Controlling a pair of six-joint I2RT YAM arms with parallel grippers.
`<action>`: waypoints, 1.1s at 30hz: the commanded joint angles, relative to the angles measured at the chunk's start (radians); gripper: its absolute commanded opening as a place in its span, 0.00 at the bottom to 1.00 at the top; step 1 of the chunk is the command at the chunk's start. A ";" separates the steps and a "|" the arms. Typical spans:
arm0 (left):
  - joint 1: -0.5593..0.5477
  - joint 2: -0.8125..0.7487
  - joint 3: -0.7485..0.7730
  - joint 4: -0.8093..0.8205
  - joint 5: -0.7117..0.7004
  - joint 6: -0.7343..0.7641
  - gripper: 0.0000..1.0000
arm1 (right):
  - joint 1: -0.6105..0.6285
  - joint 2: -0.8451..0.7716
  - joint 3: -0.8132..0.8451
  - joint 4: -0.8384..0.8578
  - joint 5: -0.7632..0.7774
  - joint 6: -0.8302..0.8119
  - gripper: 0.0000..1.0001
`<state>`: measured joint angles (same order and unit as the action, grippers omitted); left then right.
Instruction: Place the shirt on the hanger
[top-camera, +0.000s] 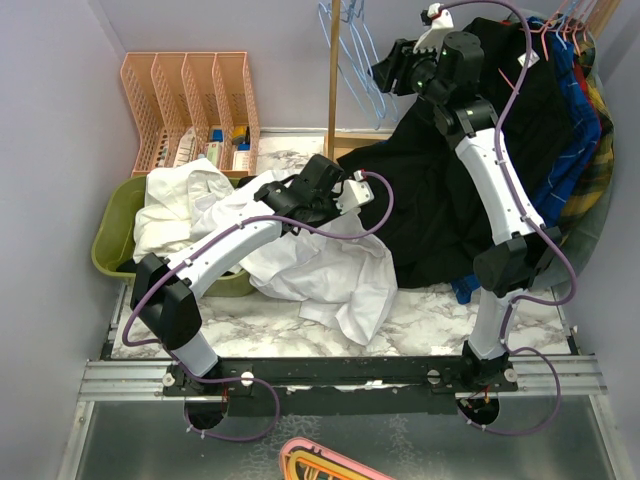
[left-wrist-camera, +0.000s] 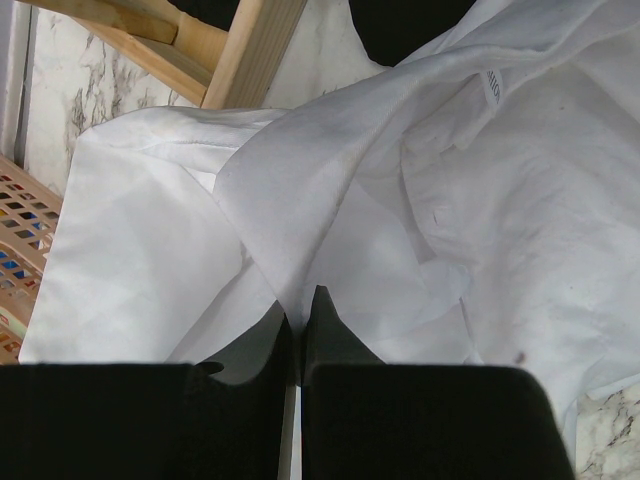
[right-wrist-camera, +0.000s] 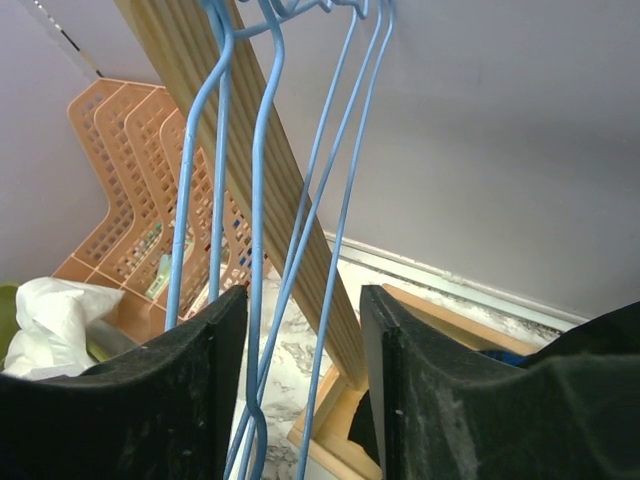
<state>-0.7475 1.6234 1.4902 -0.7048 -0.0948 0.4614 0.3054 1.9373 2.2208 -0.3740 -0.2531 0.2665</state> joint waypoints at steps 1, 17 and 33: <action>0.003 0.001 0.018 0.011 -0.006 -0.007 0.00 | -0.005 -0.026 -0.028 -0.012 -0.008 -0.011 0.46; 0.004 -0.003 0.005 0.017 -0.015 -0.004 0.00 | -0.005 -0.053 0.014 -0.078 0.093 -0.102 0.01; 0.004 -0.014 -0.002 0.016 -0.018 -0.003 0.00 | -0.005 -0.198 -0.100 -0.071 0.177 -0.155 0.01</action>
<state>-0.7475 1.6234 1.4860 -0.7048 -0.0956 0.4618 0.3054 1.8446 2.2257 -0.4686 -0.1257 0.1322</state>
